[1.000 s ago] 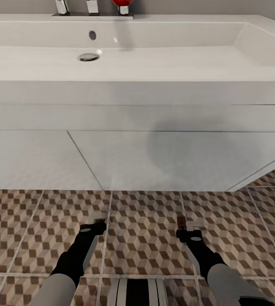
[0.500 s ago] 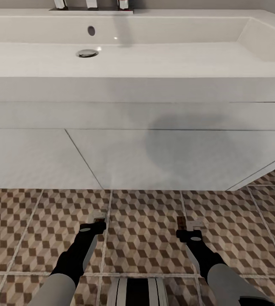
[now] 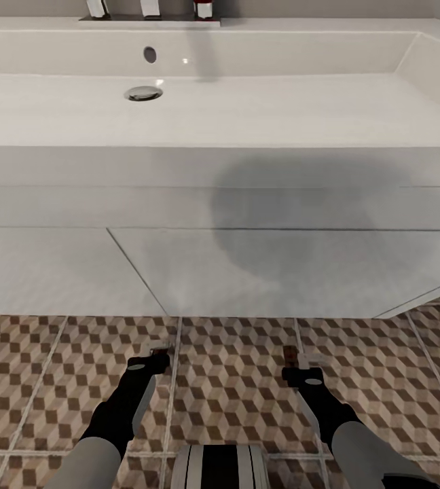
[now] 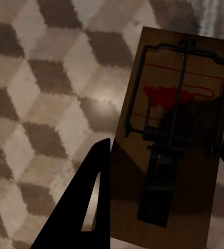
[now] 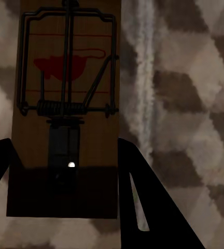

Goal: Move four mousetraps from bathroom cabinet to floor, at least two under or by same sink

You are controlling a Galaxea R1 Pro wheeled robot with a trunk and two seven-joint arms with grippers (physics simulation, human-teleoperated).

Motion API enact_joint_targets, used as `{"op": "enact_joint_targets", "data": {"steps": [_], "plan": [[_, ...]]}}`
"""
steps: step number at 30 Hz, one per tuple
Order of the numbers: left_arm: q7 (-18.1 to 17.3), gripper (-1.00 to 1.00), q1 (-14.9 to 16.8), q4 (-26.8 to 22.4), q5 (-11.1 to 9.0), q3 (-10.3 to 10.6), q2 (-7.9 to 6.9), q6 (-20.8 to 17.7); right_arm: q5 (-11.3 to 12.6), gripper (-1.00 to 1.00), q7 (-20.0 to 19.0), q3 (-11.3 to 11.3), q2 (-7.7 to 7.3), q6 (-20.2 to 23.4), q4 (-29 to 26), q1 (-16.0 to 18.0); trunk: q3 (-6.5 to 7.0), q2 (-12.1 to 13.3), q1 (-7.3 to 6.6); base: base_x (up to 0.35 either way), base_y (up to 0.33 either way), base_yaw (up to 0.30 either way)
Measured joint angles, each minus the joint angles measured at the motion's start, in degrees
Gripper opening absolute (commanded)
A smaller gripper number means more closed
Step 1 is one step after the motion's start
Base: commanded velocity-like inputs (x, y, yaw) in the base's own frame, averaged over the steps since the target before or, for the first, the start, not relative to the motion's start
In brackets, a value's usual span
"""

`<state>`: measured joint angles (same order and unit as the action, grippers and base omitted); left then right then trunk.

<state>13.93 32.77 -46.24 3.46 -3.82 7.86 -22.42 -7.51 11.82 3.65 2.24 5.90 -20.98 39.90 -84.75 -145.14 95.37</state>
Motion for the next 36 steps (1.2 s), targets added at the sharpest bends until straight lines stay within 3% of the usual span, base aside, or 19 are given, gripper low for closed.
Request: {"op": "enact_joint_targets", "data": {"steps": [11, 23, 36], "plan": [[0.0, -1.0, 0.0, 0.0, 0.0, 0.0, 0.04, 0.1, 0.0, -1.0, 0.0, 0.0, -0.02, 0.0, 0.0, 0.0, 0.0, 0.0, -0.01, 0.019, 0.001, 0.0], [0.0, -1.0, 0.0, 0.0, 0.0, 0.0, 0.0, 0.1, 0.0, -1.0, 0.0, 0.0, -0.02, 0.0, 0.0, 0.0, 0.0, 0.0, -0.01, 0.216, 0.0, 0.0], [0.0, -1.0, 0.0, 0.0, 0.0, 0.0, 0.05, 0.1, 0.0, -1.0, -0.1, -0.1, -0.02, 0.0, 0.0, 0.0, 0.0, 0.0, 0.0, 0.019, 0.0, 0.0]]}}
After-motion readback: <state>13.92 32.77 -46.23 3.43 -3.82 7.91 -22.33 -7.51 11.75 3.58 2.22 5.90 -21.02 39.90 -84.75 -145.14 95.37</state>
